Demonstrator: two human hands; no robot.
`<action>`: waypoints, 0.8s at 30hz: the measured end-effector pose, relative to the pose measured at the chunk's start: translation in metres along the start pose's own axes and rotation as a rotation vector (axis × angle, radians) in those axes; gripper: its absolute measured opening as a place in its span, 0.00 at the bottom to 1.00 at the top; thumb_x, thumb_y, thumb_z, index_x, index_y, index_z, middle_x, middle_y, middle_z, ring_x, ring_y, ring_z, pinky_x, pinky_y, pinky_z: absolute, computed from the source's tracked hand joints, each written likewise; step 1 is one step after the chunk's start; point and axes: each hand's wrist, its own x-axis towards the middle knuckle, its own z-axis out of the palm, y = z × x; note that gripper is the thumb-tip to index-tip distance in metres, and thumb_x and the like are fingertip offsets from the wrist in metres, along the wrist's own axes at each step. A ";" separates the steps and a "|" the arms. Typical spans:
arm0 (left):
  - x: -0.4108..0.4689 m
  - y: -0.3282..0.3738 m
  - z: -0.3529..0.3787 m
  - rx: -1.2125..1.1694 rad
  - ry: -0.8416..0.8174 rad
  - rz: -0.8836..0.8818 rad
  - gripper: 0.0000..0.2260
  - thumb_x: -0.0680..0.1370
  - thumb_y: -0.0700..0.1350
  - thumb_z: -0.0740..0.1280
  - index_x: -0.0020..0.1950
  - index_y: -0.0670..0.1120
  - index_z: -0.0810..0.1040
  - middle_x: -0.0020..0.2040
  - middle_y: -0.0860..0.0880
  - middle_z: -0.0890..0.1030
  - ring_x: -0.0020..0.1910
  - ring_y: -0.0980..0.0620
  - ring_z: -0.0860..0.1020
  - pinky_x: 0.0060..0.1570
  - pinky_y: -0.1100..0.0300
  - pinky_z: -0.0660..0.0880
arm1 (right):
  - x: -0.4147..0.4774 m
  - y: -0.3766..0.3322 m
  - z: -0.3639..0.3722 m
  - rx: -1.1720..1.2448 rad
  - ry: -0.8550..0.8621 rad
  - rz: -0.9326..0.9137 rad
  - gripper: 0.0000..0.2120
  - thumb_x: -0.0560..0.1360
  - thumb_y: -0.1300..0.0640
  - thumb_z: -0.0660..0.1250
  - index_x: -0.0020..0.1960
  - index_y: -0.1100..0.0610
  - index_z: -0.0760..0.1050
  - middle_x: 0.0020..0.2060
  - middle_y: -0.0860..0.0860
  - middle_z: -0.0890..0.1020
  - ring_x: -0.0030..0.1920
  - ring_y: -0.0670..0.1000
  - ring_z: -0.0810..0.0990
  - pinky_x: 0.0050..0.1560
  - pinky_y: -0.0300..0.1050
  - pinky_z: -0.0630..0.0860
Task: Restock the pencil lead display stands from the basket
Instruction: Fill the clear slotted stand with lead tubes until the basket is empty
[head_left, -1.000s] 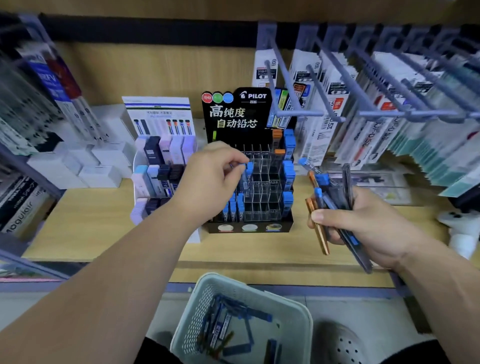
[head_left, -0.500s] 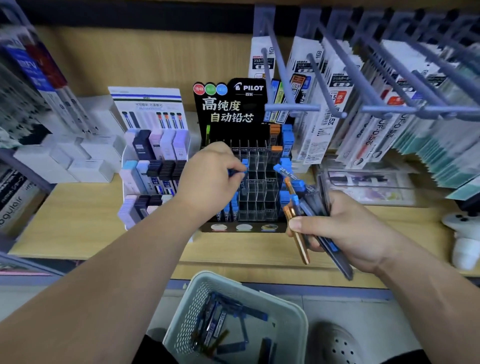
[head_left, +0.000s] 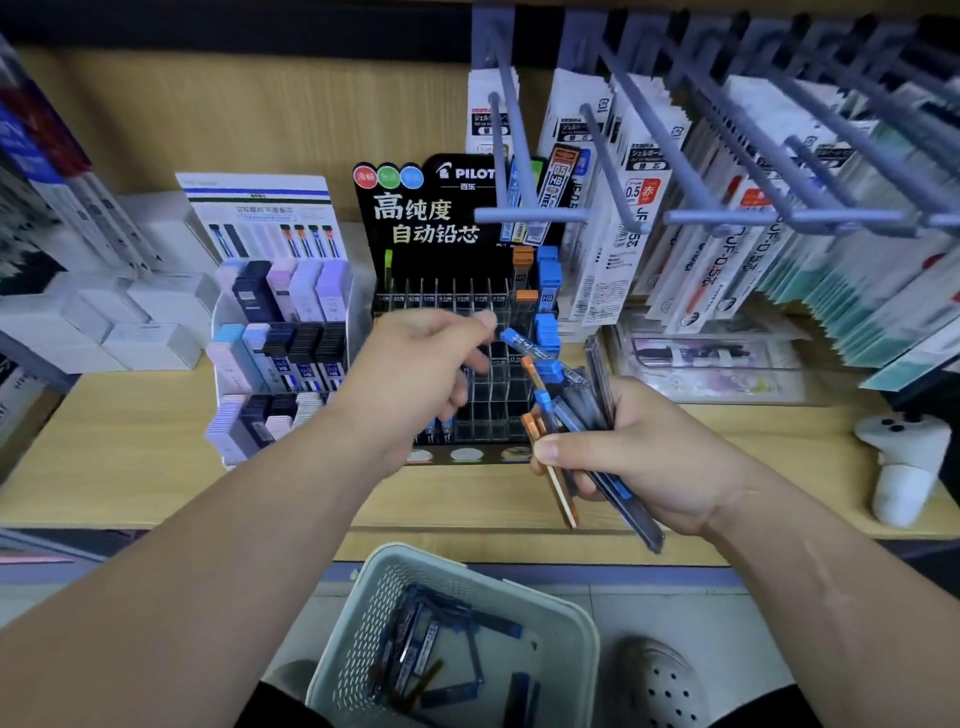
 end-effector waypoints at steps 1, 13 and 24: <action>-0.001 -0.001 0.002 -0.041 -0.043 -0.051 0.10 0.80 0.51 0.69 0.48 0.45 0.83 0.42 0.45 0.84 0.26 0.52 0.71 0.25 0.60 0.68 | 0.000 -0.001 0.002 -0.002 -0.002 0.002 0.14 0.67 0.60 0.75 0.47 0.64 0.75 0.35 0.56 0.81 0.27 0.49 0.72 0.30 0.40 0.71; 0.010 0.011 -0.026 -0.411 0.048 -0.038 0.04 0.78 0.38 0.69 0.50 0.41 0.83 0.36 0.47 0.83 0.26 0.55 0.70 0.24 0.65 0.65 | 0.000 0.001 0.009 -0.055 -0.015 0.015 0.10 0.67 0.59 0.75 0.45 0.60 0.76 0.37 0.57 0.84 0.29 0.50 0.73 0.30 0.40 0.73; 0.013 -0.007 -0.038 0.240 0.208 0.378 0.06 0.74 0.44 0.77 0.42 0.55 0.84 0.31 0.51 0.80 0.27 0.58 0.73 0.33 0.68 0.72 | 0.000 0.003 0.005 -0.056 0.022 0.031 0.14 0.67 0.58 0.75 0.47 0.64 0.75 0.34 0.55 0.80 0.29 0.50 0.73 0.31 0.39 0.73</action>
